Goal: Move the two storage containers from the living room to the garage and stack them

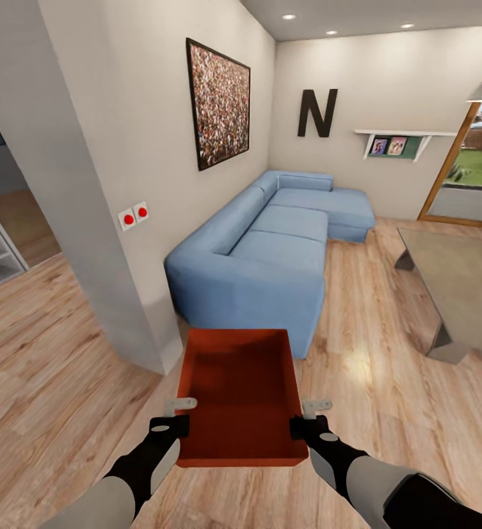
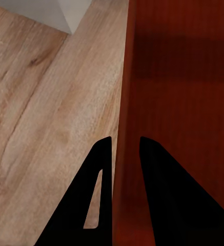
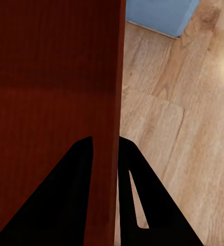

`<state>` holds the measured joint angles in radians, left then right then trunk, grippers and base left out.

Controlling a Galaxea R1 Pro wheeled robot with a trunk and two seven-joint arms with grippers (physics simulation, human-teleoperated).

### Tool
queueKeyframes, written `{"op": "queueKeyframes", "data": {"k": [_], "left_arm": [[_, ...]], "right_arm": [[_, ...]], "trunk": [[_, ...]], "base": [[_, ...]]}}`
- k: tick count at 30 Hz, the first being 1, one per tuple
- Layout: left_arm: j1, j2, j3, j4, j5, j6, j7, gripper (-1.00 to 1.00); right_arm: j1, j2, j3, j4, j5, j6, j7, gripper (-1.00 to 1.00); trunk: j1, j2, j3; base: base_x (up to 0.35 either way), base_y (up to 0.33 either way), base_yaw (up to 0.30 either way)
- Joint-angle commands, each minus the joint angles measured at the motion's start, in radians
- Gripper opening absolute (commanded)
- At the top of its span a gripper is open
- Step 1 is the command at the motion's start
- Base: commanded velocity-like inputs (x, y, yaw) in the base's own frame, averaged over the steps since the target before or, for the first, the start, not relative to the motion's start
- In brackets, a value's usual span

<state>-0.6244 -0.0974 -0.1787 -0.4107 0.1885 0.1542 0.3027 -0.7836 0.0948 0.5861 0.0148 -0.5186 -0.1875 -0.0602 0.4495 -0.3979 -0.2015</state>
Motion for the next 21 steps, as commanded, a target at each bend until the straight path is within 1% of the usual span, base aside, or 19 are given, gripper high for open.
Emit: {"op": "queueKeyframes", "data": {"k": [1, 5, 13, 16, 21], "left_arm": [[-0.001, 0.001, 0.039, -0.005, -0.021, -0.045, 0.016, -1.00], [-0.002, 0.001, 0.039, -0.005, -0.021, -0.045, 0.016, -1.00], [-0.001, 0.001, 0.039, -0.005, -0.021, -0.045, 0.016, -1.00], [-0.002, 0.002, 0.039, -0.005, -0.021, -0.046, 0.016, -1.00], [-0.002, 0.001, 0.039, -0.006, -0.021, -0.047, 0.016, -1.00]], "right_arm": [[0.000, 0.000, -0.008, 0.013, -0.011, -0.004, -0.002, -1.00], [0.000, -0.001, -0.008, 0.013, -0.012, -0.003, -0.001, -1.00], [0.000, -0.001, -0.008, 0.013, -0.011, -0.004, -0.001, -1.00], [0.000, -0.001, -0.008, 0.013, -0.012, -0.004, -0.001, -1.00], [0.000, -0.001, -0.008, 0.013, -0.011, -0.004, -0.002, -1.00]], "trunk": [[0.000, -0.002, -0.002], [0.000, -0.002, -0.002], [0.000, -0.002, -0.001], [0.000, -0.002, -0.001], [0.000, -0.002, 0.003]], "base": [[-0.028, 0.000, 0.000], [-0.012, 0.000, 0.032], [-0.001, 0.000, 0.219], [0.000, 0.000, 0.081], [0.000, 0.000, 0.007]]}}
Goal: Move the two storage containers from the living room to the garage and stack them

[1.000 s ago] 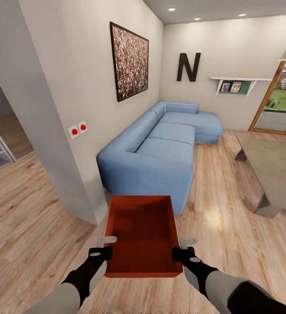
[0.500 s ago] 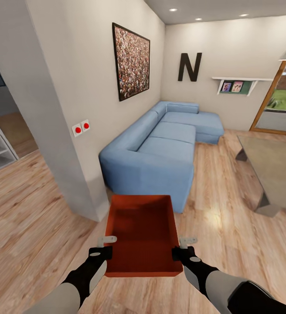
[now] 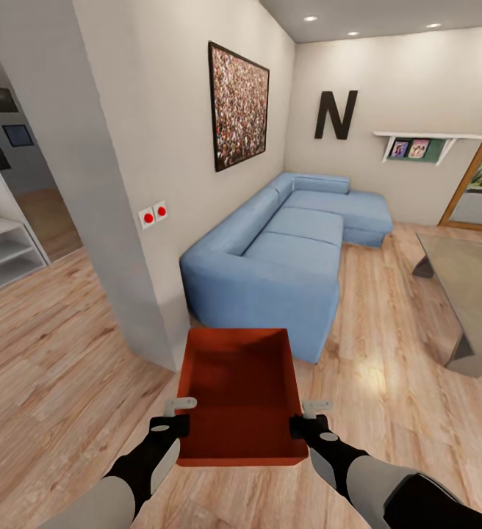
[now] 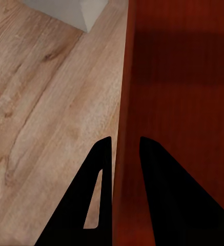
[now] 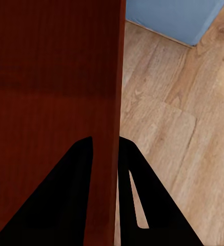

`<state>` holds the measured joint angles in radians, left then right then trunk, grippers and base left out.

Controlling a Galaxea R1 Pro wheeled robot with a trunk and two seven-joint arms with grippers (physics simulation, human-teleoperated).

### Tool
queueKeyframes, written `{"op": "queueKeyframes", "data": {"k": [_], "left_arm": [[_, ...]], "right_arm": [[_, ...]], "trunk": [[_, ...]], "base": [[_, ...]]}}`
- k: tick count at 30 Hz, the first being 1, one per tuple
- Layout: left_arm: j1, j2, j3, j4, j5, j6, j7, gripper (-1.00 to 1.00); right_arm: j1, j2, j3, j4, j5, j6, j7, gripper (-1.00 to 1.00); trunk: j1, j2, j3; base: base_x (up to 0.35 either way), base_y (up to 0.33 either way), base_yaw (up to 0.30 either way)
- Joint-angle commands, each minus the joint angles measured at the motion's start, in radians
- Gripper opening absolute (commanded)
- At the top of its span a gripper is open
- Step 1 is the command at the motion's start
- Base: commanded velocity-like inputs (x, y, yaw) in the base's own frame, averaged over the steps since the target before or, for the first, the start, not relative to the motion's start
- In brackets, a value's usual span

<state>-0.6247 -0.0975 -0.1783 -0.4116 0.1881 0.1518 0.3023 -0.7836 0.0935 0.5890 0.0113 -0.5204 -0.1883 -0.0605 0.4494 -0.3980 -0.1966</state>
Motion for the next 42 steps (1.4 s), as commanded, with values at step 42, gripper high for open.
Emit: {"op": "queueKeyframes", "data": {"k": [42], "left_arm": [[-0.001, 0.001, 0.039, -0.004, -0.020, -0.044, 0.017, -1.00]], "right_arm": [[0.000, 0.000, -0.011, 0.016, -0.009, -0.003, -0.002, -1.00]], "trunk": [[0.001, -0.002, 0.062]], "base": [[0.000, 0.000, 0.000]]}}
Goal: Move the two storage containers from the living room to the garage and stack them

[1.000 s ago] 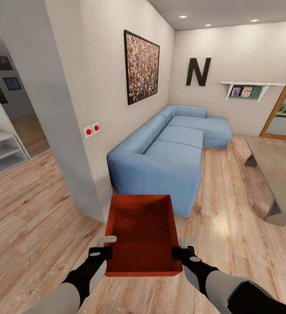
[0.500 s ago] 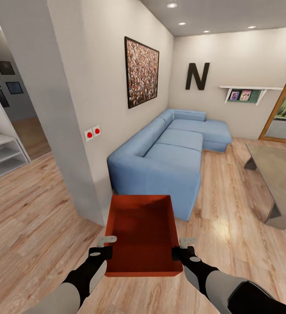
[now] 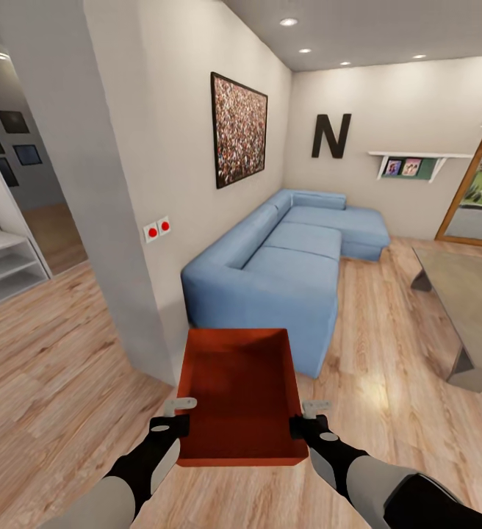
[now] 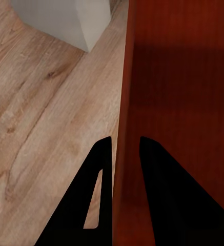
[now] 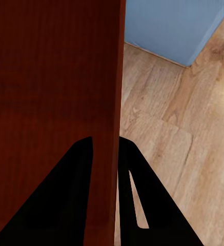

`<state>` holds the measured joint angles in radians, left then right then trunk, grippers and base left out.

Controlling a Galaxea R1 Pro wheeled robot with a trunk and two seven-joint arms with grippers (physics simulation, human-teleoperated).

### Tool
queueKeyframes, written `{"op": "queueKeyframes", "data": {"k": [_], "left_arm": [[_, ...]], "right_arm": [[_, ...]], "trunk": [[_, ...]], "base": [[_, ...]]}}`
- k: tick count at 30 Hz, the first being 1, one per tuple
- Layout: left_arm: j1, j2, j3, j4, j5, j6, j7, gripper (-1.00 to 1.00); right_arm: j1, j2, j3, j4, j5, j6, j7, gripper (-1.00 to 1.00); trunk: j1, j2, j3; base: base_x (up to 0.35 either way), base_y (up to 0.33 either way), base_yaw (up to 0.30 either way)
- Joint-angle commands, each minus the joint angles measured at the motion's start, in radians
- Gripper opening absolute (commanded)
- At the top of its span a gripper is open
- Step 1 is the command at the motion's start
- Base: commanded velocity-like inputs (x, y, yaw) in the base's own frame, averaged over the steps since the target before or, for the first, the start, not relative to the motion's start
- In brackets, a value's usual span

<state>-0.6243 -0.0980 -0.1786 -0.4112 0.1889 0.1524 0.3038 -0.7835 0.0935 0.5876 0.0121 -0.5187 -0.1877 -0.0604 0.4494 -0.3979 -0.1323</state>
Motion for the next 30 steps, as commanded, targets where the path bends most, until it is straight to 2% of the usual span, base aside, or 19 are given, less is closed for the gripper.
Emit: {"op": "queueKeyframes", "data": {"k": [1, 30], "left_arm": [[-0.002, 0.001, 0.039, -0.005, -0.021, -0.045, 0.015, -1.00], [-0.002, 0.001, 0.039, -0.004, -0.022, -0.044, 0.015, -1.00]], "right_arm": [[0.000, 0.000, -0.009, 0.015, -0.011, -0.004, -0.003, -1.00], [0.000, 0.000, -0.009, 0.015, -0.011, -0.004, -0.003, -1.00]], "trunk": [[0.001, -0.002, 0.000], [0.001, -0.002, 0.044]], "base": [[0.000, 0.000, 0.000], [0.000, 0.000, 0.000]]}}
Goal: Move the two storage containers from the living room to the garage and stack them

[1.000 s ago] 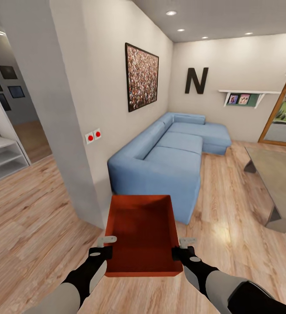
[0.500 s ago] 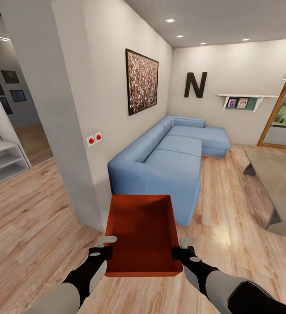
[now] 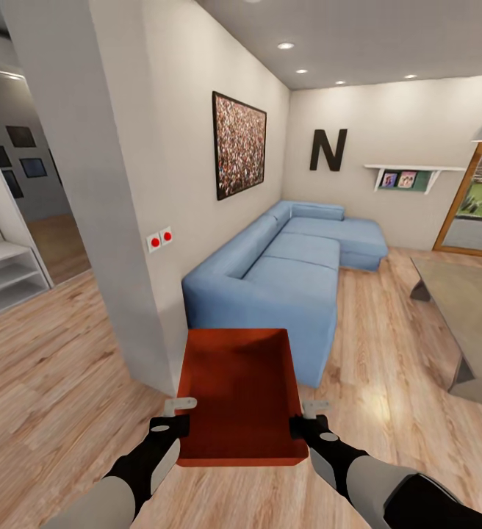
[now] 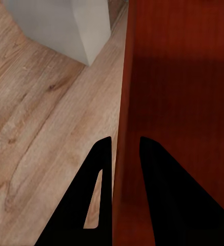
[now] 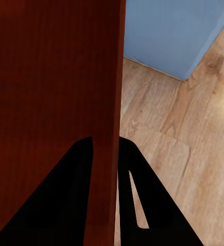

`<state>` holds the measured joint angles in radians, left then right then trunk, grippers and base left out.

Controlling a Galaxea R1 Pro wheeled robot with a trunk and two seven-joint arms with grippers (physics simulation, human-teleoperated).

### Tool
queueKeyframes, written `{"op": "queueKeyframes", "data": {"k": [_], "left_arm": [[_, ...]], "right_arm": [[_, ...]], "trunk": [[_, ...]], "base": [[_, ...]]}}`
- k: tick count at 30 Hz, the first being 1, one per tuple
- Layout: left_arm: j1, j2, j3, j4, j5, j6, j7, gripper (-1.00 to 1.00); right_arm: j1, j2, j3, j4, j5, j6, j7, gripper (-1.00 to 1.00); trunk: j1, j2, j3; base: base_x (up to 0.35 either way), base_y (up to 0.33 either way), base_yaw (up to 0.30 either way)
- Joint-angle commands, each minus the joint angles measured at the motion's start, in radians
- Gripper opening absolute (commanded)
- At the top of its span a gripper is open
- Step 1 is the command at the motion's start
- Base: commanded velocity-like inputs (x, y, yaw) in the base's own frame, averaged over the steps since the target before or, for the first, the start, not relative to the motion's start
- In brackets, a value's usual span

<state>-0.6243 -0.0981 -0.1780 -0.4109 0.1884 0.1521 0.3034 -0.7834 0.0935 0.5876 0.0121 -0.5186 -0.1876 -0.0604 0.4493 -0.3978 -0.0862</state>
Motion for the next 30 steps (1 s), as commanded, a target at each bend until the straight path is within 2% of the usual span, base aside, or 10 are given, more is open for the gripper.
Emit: {"op": "queueKeyframes", "data": {"k": [1, 30], "left_arm": [[-0.002, 0.001, 0.038, -0.005, -0.021, -0.044, 0.016, -1.00], [-0.002, 0.003, 0.038, -0.005, -0.021, -0.043, 0.016, -1.00]], "right_arm": [[0.000, 0.000, -0.009, 0.015, -0.011, -0.004, -0.003, -1.00], [0.000, 0.000, -0.009, 0.015, -0.011, -0.005, -0.003, -1.00]], "trunk": [[0.001, -0.002, -0.001], [0.001, -0.002, 0.039]], "base": [[0.000, 0.000, 0.000], [0.000, 0.000, 0.000]]}}
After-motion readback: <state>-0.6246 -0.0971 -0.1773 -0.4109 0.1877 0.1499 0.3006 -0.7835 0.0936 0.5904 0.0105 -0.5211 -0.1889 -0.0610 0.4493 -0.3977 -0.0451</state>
